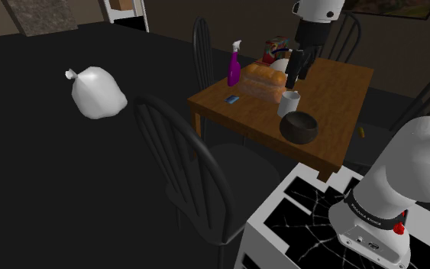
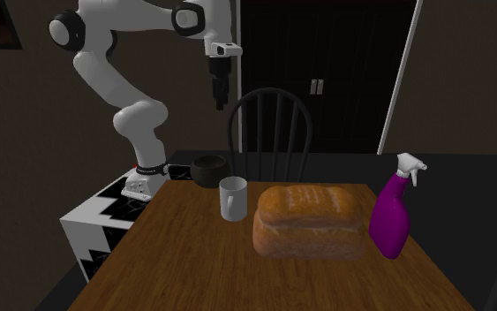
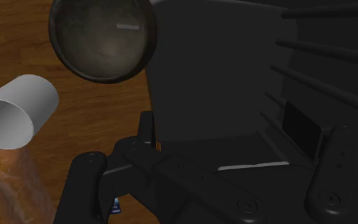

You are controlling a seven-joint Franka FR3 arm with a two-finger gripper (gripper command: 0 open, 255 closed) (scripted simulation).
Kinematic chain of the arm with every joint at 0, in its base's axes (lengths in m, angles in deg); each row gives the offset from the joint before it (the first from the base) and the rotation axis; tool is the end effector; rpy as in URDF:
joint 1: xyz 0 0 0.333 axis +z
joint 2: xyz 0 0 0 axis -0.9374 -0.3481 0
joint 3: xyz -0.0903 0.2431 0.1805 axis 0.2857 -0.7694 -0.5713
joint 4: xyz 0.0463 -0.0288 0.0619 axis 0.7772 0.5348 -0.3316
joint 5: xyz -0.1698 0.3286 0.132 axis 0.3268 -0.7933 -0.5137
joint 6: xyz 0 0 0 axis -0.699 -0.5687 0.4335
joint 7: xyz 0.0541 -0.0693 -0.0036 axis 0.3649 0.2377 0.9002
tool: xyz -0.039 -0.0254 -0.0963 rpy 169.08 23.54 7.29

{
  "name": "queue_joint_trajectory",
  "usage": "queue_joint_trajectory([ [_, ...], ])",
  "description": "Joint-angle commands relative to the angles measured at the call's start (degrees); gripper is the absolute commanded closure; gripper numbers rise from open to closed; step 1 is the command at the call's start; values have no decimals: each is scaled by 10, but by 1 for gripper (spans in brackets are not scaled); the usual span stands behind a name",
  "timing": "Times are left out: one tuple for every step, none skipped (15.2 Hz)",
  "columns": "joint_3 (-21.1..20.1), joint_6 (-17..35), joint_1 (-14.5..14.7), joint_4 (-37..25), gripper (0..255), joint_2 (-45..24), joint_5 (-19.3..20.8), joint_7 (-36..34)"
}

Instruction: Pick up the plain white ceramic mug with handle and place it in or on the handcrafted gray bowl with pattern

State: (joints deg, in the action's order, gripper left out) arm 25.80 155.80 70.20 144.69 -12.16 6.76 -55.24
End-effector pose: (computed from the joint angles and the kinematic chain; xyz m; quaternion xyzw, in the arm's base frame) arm 0.3252 -0.0085 0.5463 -0.9989 -0.0419 -0.0054 0.0189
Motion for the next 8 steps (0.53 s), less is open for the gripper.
queue_joint_trajectory([
  [0,0,0,0,0,0,0,0],
  [10,9,-2,4,0,-10,9,17],
  [20,18,-5,7,0,-20,19,34],
  [29,27,-7,10,0,-31,28,51],
  [39,37,-10,12,0,-43,37,67],
  [49,47,-12,13,0,-56,46,84],
  [58,57,-15,14,0,-70,54,100],
  [67,67,-17,13,0,-84,63,116],
])
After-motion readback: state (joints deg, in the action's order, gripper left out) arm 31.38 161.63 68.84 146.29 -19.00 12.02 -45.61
